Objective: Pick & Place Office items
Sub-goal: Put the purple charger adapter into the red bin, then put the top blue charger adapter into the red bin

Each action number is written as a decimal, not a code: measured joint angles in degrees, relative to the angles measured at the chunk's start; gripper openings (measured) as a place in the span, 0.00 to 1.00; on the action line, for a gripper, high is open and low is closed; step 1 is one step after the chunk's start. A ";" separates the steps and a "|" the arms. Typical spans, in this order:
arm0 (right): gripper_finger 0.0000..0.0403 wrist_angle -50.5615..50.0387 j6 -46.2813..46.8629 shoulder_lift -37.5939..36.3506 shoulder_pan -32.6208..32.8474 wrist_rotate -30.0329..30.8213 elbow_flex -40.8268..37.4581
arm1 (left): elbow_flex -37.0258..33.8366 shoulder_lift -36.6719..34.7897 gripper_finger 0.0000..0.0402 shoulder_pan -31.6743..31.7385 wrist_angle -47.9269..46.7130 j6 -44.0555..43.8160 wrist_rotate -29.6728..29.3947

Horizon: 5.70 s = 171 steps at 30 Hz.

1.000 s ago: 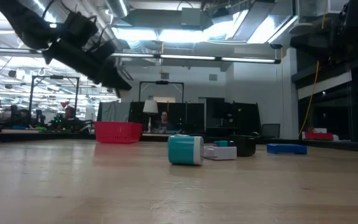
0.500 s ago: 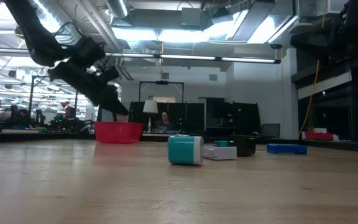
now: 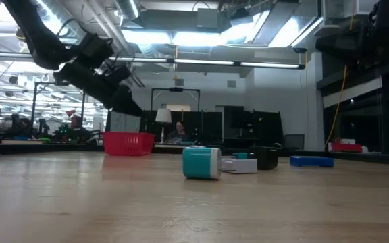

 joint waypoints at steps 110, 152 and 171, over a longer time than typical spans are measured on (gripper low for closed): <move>0.26 -1.82 3.52 0.00 0.00 -14.18 0.07 | 49.83 27.99 0.32 -39.07 -49.50 -35.69 -54.78; 0.26 -4.34 3.25 0.00 0.00 -11.99 0.07 | 12.77 12.34 0.65 -15.90 -14.74 -21.42 -38.51; 0.26 -4.52 2.88 0.00 0.00 -12.00 0.07 | 13.35 11.32 0.55 -44.68 -9.40 -14.75 -15.24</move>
